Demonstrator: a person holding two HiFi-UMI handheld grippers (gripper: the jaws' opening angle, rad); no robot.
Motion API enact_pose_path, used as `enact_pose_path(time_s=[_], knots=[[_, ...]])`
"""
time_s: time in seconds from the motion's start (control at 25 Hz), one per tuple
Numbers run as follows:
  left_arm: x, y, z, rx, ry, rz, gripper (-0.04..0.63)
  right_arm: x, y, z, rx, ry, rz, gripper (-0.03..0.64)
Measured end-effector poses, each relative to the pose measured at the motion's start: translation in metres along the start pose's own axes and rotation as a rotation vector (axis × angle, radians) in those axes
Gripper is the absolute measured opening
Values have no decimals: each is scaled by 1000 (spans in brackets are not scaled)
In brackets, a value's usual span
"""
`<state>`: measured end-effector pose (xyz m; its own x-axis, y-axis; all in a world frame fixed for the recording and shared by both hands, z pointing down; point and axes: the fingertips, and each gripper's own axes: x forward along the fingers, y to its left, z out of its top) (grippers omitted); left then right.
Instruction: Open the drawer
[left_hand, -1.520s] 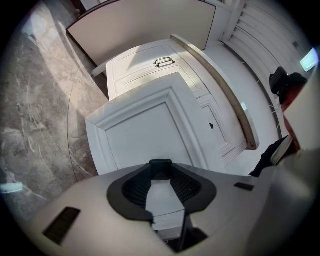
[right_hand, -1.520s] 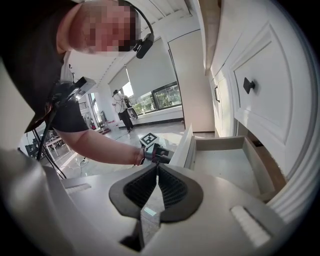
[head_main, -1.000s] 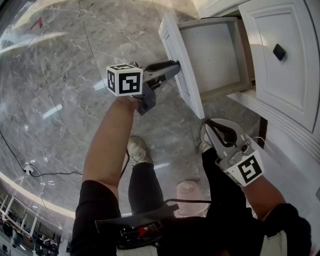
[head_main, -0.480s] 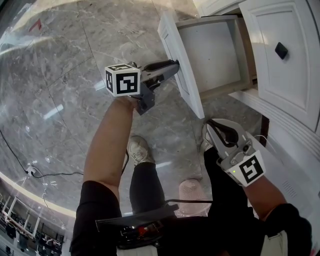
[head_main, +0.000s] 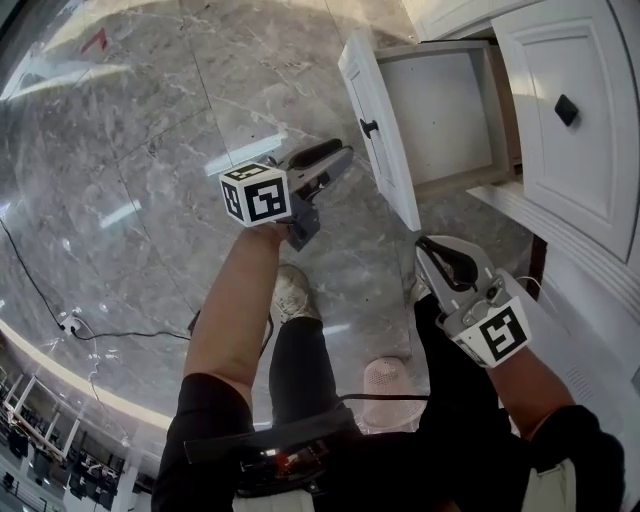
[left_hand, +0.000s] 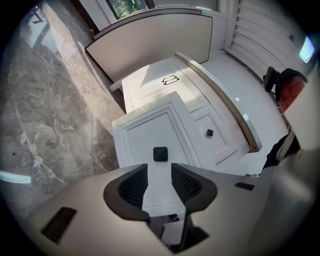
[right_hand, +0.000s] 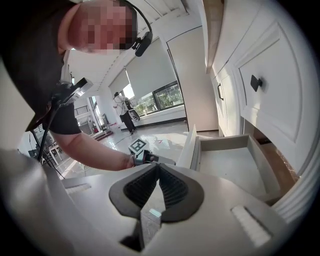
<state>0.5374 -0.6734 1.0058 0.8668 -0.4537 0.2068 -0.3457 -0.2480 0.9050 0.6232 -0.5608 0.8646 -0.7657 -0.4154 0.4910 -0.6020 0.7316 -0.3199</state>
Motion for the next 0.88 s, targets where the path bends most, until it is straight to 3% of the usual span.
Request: enact_pose_path(time_s=[0.16, 0.32, 0.48, 0.56, 0.72, 0.88], knots=[[-58, -40, -23, -42, -105, 28, 133, -1, 24, 29, -21, -21, 34, 2], [-108, -118, -39, -47, -207, 17, 124, -5, 61, 69, -27, -33, 75, 2], [-138, -211, -40, 35, -229, 57, 0, -27, 86, 116, 18, -32, 81, 0], [-145, -253, -25, 105, -226, 78, 0, -40, 95, 146, 36, -41, 77, 0], [-163, -330, 45, 250, -290, 93, 0, -60, 107, 219, 33, -104, 79, 0], [-173, -409, 89, 331, -335, 105, 0, -100, 115, 280, 24, -143, 76, 0]])
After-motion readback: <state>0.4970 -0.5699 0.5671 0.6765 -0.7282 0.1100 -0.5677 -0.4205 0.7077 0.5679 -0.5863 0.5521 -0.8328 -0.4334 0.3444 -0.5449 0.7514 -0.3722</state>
